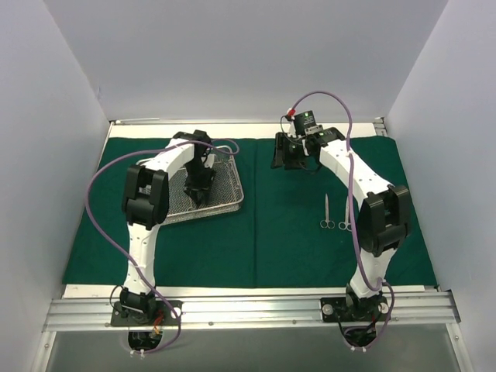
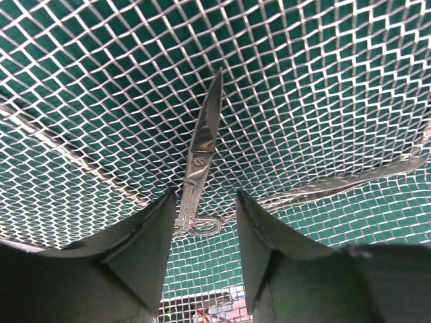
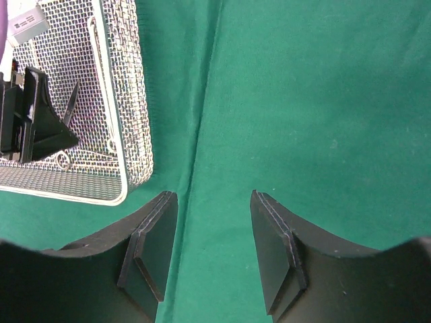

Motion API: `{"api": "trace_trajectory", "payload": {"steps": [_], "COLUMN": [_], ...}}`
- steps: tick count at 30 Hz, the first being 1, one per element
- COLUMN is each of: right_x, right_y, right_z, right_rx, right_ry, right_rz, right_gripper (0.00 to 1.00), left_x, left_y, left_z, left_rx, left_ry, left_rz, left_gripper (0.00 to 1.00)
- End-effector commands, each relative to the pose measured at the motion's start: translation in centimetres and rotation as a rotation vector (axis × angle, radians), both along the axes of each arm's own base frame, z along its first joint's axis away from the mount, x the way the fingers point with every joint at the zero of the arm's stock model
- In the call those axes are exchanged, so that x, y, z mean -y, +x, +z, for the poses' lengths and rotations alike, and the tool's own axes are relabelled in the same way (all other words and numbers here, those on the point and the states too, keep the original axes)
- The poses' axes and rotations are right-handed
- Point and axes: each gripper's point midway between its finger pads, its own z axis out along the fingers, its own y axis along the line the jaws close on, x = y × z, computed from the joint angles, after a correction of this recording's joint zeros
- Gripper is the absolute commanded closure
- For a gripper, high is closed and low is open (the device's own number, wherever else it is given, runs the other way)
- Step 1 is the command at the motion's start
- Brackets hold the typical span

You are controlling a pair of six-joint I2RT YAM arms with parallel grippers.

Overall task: Open and lay out the surgical kit
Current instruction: Pick up the medical item from the container, then place the medical item in the surgical kit.

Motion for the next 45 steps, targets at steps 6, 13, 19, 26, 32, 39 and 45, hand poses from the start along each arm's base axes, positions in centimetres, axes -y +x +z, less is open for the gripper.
{"api": "trace_trajectory", "payload": {"steps": [6, 13, 19, 26, 32, 39, 45], "right_x": [0.6, 0.7, 0.6, 0.3, 0.0, -2.6, -6.1], "right_y": [-0.3, -0.2, -0.1, 0.1, -0.2, -0.2, 0.3], "right_z": [3.7, 4.2, 4.0, 3.9, 3.8, 3.8, 4.7], "right_rx": [0.081, 0.091, 0.087, 0.086, 0.085, 0.067, 0.071], "right_ry": [0.005, -0.004, -0.001, 0.002, 0.004, 0.103, 0.256], "right_rz": [0.001, 0.004, 0.005, 0.006, 0.010, 0.100, 0.189], "right_gripper": [0.53, 0.53, 0.53, 0.53, 0.53, 0.53, 0.52], "left_x": [-0.5, -0.6, 0.6, 2.0, 2.1, 3.3, 4.9], "left_y": [0.8, 2.8, 7.2, 9.6, 9.6, 9.1, 7.7], "left_z": [-5.8, -4.2, 2.3, 6.6, 7.5, 9.5, 13.5], "left_rx": [-0.070, 0.011, 0.189, 0.254, 0.260, 0.275, 0.303], "left_ry": [0.061, 0.046, -0.058, -0.193, -0.230, -0.350, -0.507], "left_rz": [0.027, 0.054, 0.084, 0.144, 0.149, 0.137, 0.139], "left_gripper": [0.67, 0.98, 0.98, 0.98, 0.98, 0.98, 0.98]}}
